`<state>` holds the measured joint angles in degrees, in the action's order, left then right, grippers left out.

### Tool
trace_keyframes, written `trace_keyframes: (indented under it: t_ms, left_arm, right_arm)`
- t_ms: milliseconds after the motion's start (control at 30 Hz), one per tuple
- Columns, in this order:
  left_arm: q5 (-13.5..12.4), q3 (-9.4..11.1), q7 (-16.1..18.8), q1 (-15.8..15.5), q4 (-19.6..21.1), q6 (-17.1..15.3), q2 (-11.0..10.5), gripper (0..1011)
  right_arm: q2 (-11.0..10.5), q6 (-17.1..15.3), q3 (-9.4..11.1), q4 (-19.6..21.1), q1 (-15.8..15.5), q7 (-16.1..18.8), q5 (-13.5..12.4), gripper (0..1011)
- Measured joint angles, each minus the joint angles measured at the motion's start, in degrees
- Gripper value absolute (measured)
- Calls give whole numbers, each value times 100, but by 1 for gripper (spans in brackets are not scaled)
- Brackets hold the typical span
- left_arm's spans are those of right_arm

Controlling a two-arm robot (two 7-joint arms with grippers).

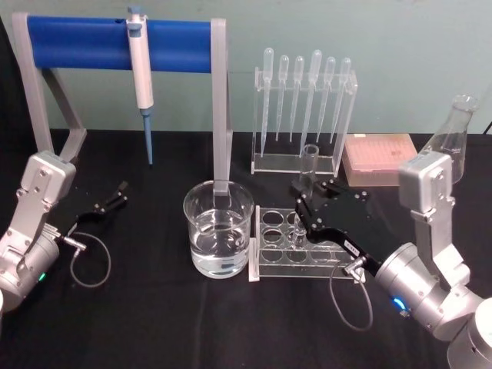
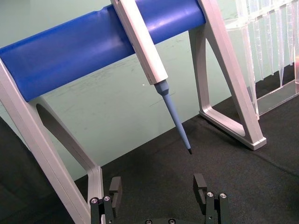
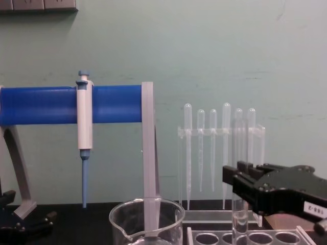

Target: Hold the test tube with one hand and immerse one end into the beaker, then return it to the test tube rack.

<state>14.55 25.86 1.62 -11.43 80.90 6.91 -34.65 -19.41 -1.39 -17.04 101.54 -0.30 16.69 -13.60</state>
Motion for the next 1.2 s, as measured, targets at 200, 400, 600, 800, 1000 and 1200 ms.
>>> trace_keyframes:
  t_ms: [200, 400, 600, 800, 1000, 1200]
  left_arm:
    - [0, 0, 0, 0, 0, 0, 0, 1000]
    - [0, 0, 0, 0, 0, 0, 0, 1000]
    - [0, 0, 0, 0, 0, 0, 0, 1000]
    - [0, 0, 0, 0, 0, 0, 0, 1000]
    - [0, 0, 0, 0, 0, 0, 0, 1000]
    - [0, 0, 0, 0, 0, 0, 0, 1000]
  right_arm:
    - [6, -46, -82, -148, 97, 56, 90, 226]
    - [20, -75, -138, -314, 215, 101, 171, 226]
    - [23, -145, -180, -422, 322, 141, 227, 226]
    - [20, -321, -241, -503, 447, 197, 257, 226]
    - [8, -515, -281, -522, 552, 237, 254, 226]
    - [8, -563, -298, -522, 571, 242, 229, 252]
